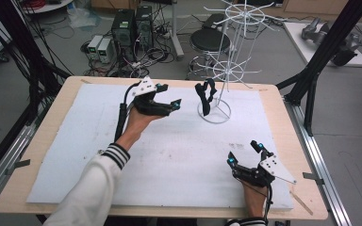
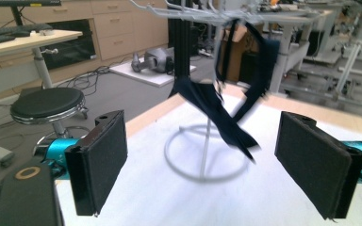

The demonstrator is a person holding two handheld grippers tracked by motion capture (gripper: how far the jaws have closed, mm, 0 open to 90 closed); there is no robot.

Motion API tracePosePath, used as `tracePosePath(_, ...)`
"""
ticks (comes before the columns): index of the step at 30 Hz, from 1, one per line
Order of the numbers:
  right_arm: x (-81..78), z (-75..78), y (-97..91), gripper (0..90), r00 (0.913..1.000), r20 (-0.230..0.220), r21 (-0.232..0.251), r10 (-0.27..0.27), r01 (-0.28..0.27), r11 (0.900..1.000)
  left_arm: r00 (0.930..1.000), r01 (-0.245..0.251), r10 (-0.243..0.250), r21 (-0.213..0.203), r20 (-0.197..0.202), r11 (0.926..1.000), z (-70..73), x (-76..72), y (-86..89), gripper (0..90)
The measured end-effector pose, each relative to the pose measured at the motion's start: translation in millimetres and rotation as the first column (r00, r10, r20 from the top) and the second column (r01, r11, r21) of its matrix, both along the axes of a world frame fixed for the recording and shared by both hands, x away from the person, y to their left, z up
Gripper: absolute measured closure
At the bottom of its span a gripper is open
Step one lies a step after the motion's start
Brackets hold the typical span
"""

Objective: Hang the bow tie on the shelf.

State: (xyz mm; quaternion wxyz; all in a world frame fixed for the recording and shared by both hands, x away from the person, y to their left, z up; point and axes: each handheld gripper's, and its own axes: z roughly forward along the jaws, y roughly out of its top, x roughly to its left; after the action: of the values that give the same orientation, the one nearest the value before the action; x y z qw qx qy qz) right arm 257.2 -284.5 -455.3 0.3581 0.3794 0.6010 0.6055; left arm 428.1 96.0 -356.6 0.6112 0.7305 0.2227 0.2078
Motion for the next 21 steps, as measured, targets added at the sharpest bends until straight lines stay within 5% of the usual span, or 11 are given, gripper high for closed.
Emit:
tracePosePath(5,-0.6,0.0,0.6,5.7,1.0000,-0.003,-0.001,0.001,-0.001,1.0000,0.9997,0.004,-0.003,-0.043,0.023,0.9991,-15.0,-28.5,36.1,17.8)
tracePosePath(13,-0.3,0.1,0.3,5.7,1.0000,0.005,-0.005,-0.002,0.002,1.0000,0.9971,-0.054,0.056,-0.035,0.052,0.9979,-39.6,-80.3,97.9,16.1)
tracePosePath(15,-0.7,0.0,0.7,5.7,1.0000,-0.003,0.000,0.001,-0.001,1.0000,0.9910,-0.111,0.114,-0.046,0.070,0.9928,-49.6,-101.2,122.8,16.1)
tracePosePath(21,-0.8,0.0,0.8,5.7,1.0000,-0.002,-0.001,0.000,0.000,1.0000,0.9728,-0.201,0.208,-0.075,0.102,0.9766,-62.5,-127.1,157.8,16.0)
